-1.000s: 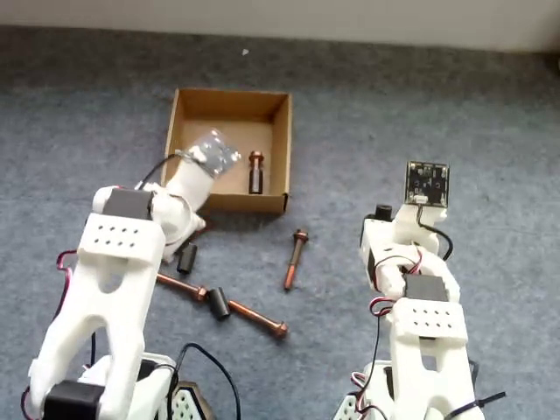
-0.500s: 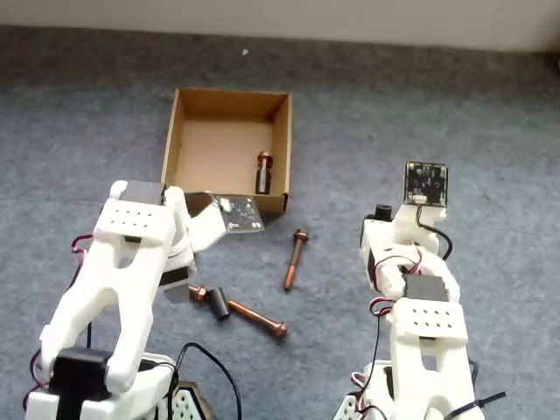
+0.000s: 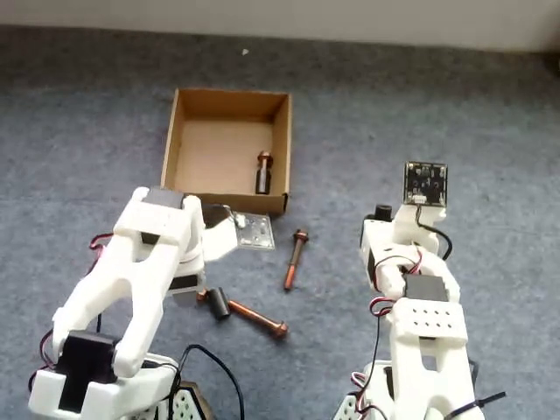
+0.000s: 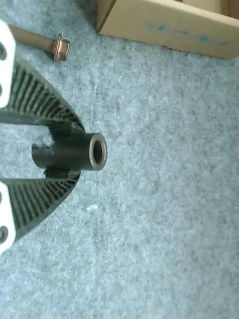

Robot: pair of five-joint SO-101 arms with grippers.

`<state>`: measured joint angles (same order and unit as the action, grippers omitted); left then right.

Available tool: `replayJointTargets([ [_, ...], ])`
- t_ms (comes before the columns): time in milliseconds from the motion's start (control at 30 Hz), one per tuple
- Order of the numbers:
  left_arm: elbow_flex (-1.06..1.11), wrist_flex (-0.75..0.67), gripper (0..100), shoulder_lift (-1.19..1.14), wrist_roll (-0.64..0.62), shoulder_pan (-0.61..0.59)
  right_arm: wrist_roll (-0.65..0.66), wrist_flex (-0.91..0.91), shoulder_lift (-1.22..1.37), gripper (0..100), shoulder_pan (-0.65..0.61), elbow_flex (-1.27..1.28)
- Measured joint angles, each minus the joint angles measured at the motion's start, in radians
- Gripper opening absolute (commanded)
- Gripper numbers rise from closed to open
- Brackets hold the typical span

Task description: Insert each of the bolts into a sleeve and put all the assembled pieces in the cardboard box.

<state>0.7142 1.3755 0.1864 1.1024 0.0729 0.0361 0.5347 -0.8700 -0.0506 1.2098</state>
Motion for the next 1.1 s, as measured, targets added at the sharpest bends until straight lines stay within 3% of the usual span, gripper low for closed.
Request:
replayJointTargets([
  [267, 0.068, -0.141, 17, -0.005, 0.008, 0.002, 0.0, 0.0, 0.0, 0.9, 0.0, 0.0],
  [500, 0.095, -0.147, 16, -0.005, 0.071, -0.002, 0.0, 0.0, 0.0, 0.9, 0.0, 0.0],
  [967, 0.147, -0.265, 16, -0.005, 0.071, -0.006, 0.0, 0.0, 0.0, 0.9, 0.0, 0.0],
  [1100, 0.153, -0.301, 9, -0.005, 0.071, -0.006, 0.0, 0.0, 0.0, 0.9, 0.0, 0.0],
])
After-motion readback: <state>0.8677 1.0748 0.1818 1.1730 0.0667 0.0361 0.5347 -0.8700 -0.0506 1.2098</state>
